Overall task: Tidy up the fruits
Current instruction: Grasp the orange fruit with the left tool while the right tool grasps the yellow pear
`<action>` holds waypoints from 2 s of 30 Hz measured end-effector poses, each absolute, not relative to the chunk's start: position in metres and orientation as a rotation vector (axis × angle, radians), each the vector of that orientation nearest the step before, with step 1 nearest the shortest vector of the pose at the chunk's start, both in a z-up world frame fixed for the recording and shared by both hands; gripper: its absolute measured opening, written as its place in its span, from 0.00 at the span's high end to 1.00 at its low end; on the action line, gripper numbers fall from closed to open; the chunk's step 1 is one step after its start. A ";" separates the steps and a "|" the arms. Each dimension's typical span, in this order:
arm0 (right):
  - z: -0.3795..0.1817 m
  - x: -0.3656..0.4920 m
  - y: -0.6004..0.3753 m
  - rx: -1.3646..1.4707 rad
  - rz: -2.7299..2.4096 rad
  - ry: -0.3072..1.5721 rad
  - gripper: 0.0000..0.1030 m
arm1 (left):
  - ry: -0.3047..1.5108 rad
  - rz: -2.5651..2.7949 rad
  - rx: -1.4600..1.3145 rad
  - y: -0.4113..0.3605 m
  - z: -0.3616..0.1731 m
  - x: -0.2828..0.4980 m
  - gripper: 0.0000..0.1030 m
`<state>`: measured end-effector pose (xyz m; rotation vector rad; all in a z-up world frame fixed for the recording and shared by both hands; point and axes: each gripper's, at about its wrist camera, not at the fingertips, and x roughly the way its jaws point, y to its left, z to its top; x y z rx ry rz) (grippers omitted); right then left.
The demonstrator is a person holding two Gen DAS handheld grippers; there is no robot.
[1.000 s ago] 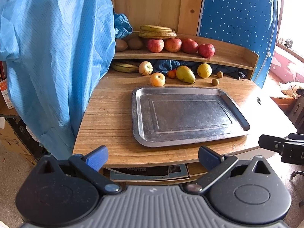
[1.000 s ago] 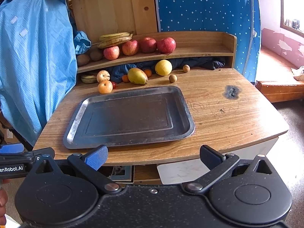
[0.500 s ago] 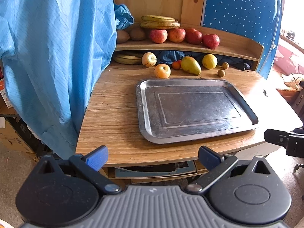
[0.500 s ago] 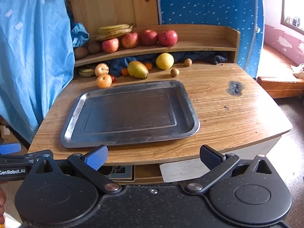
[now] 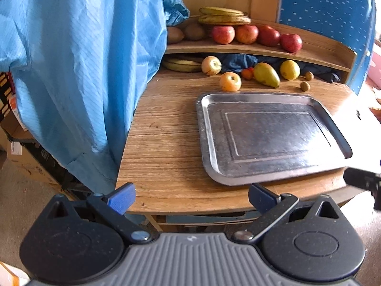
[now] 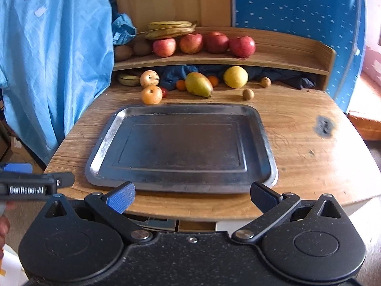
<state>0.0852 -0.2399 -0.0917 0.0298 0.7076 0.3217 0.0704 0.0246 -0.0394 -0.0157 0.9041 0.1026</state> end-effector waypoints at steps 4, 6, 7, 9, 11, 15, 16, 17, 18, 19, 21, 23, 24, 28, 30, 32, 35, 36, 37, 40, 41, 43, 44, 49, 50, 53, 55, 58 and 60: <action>-0.095 0.115 -0.237 0.035 0.359 0.706 0.00 | 0.917 0.127 -0.065 0.032 -0.043 0.091 0.01; -0.096 0.133 -0.236 0.032 0.377 0.712 0.00 | 0.920 0.143 -0.072 0.033 -0.044 0.104 0.01; -0.096 0.140 -0.235 0.029 0.384 0.712 0.00 | 0.919 0.152 -0.073 0.033 -0.045 0.111 0.00; -0.095 0.157 -0.234 0.021 0.397 0.707 0.00 | 0.922 0.164 -0.071 0.033 -0.045 0.124 0.01; -0.096 0.173 -0.232 0.011 0.406 0.707 0.00 | 0.928 0.175 -0.077 0.032 -0.046 0.138 0.00; -0.098 0.201 -0.232 -0.005 0.434 0.717 0.01 | 0.937 0.196 -0.097 0.031 -0.048 0.165 0.01; -0.099 0.207 -0.232 -0.007 0.442 0.720 0.00 | 0.938 0.200 -0.102 0.031 -0.048 0.171 0.00; -0.099 0.214 -0.232 -0.010 0.451 0.722 0.00 | 0.939 0.203 -0.107 0.031 -0.049 0.179 0.01; -0.100 0.218 -0.232 -0.012 0.457 0.721 0.01 | 0.938 0.204 -0.112 0.031 -0.049 0.184 0.01; -0.100 0.224 -0.231 -0.016 0.463 0.721 0.01 | 0.935 0.204 -0.120 0.031 -0.049 0.190 0.01; -0.100 0.234 -0.231 -0.023 0.471 0.721 0.01 | 0.931 0.200 -0.139 0.030 -0.049 0.202 0.01; -0.101 0.244 -0.232 -0.036 0.477 0.713 0.01 | 0.916 0.183 -0.148 0.028 -0.049 0.213 0.01; -0.101 0.248 -0.232 -0.047 0.473 0.705 0.01 | 0.916 0.178 -0.147 0.026 -0.049 0.219 0.01; -0.098 0.271 -0.238 -0.102 0.438 0.655 0.01 | 0.914 0.168 -0.111 0.014 -0.055 0.242 0.01; -0.097 0.285 -0.242 -0.108 0.444 0.640 0.01 | 0.916 0.164 -0.101 0.008 -0.058 0.252 0.01; -0.096 0.297 -0.246 -0.119 0.469 0.624 0.01 | 0.914 0.161 -0.087 0.002 -0.061 0.262 0.01; -0.096 0.315 -0.246 -0.174 0.502 0.602 0.01 | 0.916 0.158 -0.069 -0.005 -0.064 0.277 0.01; -0.097 0.321 -0.245 -0.194 0.513 0.598 0.01 | 0.918 0.162 -0.066 -0.006 -0.065 0.282 0.01; -0.098 0.326 -0.245 -0.205 0.524 0.594 0.01 | 0.920 0.166 -0.066 -0.008 -0.066 0.287 0.01; -0.100 0.342 -0.242 -0.216 0.557 0.601 0.02 | 0.931 0.174 -0.064 -0.010 -0.068 0.302 0.01; -0.102 0.347 -0.240 -0.216 0.570 0.607 0.02 | 0.936 0.177 -0.062 -0.011 -0.070 0.306 0.01; -0.106 0.355 -0.236 -0.227 0.593 0.619 0.03 | 0.947 0.180 -0.059 -0.013 -0.073 0.316 0.01; -0.108 0.360 -0.234 -0.239 0.603 0.626 0.06 | 0.956 0.182 -0.056 -0.014 -0.074 0.320 0.01; -0.114 0.370 -0.220 -0.295 0.647 0.625 0.11 | 1.001 0.188 -0.048 -0.018 -0.082 0.338 0.03; -0.114 0.372 -0.218 -0.300 0.655 0.624 0.12 | 1.009 0.186 -0.049 -0.018 -0.083 0.340 0.05; -0.113 0.375 -0.212 -0.295 0.681 0.617 0.14 | 1.024 0.182 -0.064 -0.018 -0.084 0.345 0.09; -0.112 0.377 -0.208 -0.303 0.691 0.612 0.17 | 1.025 0.181 -0.079 -0.017 -0.085 0.346 0.10; -0.114 0.380 -0.201 -0.312 0.710 0.616 0.20 | 1.034 0.182 -0.103 -0.015 -0.086 0.347 0.15; -0.115 0.383 -0.197 -0.320 0.718 0.622 0.24 | 1.047 0.184 -0.109 -0.014 -0.088 0.349 0.19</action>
